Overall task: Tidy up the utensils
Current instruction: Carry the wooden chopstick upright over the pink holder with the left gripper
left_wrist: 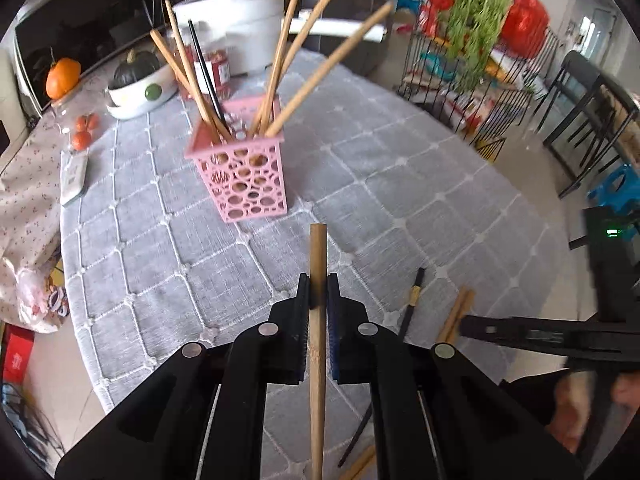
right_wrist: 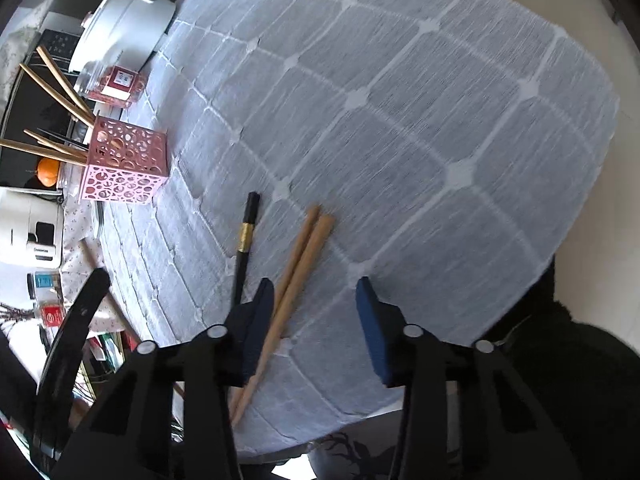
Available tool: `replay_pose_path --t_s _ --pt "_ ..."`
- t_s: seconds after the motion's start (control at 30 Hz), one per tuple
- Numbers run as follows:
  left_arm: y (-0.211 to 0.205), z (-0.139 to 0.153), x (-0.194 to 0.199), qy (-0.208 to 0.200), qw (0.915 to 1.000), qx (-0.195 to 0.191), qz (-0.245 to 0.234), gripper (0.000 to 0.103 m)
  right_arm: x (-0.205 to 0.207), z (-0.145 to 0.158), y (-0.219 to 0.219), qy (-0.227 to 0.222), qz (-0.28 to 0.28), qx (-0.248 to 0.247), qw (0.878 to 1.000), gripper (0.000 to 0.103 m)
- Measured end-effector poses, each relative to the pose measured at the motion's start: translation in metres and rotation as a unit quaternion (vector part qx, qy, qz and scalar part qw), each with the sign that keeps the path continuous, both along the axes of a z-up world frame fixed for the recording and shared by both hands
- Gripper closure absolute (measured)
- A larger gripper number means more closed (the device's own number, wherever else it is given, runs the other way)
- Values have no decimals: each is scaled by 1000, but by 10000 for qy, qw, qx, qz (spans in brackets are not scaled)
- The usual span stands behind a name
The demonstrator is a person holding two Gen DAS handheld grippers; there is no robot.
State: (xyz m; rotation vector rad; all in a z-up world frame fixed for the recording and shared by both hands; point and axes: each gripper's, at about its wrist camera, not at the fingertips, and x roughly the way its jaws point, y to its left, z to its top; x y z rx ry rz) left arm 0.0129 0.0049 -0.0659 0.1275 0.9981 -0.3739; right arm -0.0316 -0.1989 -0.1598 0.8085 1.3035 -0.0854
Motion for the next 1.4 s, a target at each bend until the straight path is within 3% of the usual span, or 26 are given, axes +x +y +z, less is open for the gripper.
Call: replay_pose_path --t_s 0.2,0.37,0.93,1.1,1.4 --pt "11 6 -4 -101 9999 -131 3 96 11 -6 17 -15 -56 -427 9991 89" --pt "26 18 -11 -256 9992 -301 54 96 8 0 18 -212 -114 -516 9984 95" --pt "72 73 -44 -889 9898 -890 663 96 -23 108 10 -1605 141 -701 9845 95" --pt "71 109 -37 -1213 9864 -829 735 96 -23 136 3 -1876 145 -699 9796 95" --pt "59 218 3 -2149 9683 -883 916 97 7 204 -31 -2494 -148 -666 9660 95"
